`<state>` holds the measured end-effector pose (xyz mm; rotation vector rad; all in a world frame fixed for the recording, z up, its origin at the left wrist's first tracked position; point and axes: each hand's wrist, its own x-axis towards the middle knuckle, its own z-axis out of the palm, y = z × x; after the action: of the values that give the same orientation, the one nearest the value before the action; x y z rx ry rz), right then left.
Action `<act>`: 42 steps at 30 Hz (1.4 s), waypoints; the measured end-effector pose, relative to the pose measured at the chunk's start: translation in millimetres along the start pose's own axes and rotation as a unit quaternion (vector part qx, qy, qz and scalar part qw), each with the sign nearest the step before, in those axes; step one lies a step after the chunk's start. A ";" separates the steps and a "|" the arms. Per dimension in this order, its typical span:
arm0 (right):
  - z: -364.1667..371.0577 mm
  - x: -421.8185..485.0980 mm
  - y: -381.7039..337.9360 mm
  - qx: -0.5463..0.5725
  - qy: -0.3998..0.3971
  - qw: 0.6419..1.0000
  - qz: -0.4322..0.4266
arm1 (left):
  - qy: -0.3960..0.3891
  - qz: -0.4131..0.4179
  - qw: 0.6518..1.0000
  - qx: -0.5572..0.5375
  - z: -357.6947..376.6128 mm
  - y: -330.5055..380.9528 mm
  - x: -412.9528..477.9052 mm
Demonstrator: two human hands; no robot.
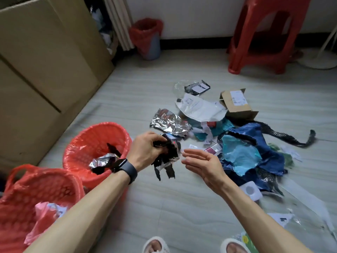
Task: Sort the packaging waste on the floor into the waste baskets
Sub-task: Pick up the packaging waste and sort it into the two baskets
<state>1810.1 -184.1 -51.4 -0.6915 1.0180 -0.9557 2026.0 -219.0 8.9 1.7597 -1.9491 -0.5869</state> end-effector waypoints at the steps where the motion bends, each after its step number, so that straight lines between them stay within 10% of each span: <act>1: 7.3 6.0 -2.9 -0.003 -0.003 1.000 0.000 | 0.036 -0.012 0.999 0.006 -16.0 -10.1 2.6; 14: 145.6 89.6 29.3 -0.317 -0.099 0.937 -0.108 | 0.346 -0.182 0.920 -0.034 -137.0 -142.9 -4.0; 23: 183.8 128.6 95.1 -0.703 -0.166 0.624 -0.299 | 0.215 -0.136 0.954 0.161 -68.7 -217.6 -9.8; 28: 177.6 133.6 114.1 -0.676 -0.154 0.649 -0.314 | 0.071 -0.184 0.940 0.280 -30.1 -235.5 -6.8; 34: 176.9 132.1 110.9 -0.671 -0.159 0.632 -0.354 | -0.247 -0.295 0.907 0.171 3.1 -270.0 -3.3; 42: 176.5 129.0 91.0 -0.671 -0.212 0.662 -0.260 | -0.184 -0.288 0.928 0.151 -19.4 -253.1 13.4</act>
<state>2029.3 -252.1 -109.7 -2.4378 0.9852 -0.2623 2240.0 -257.1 -123.0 2.6141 -1.8026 -0.9026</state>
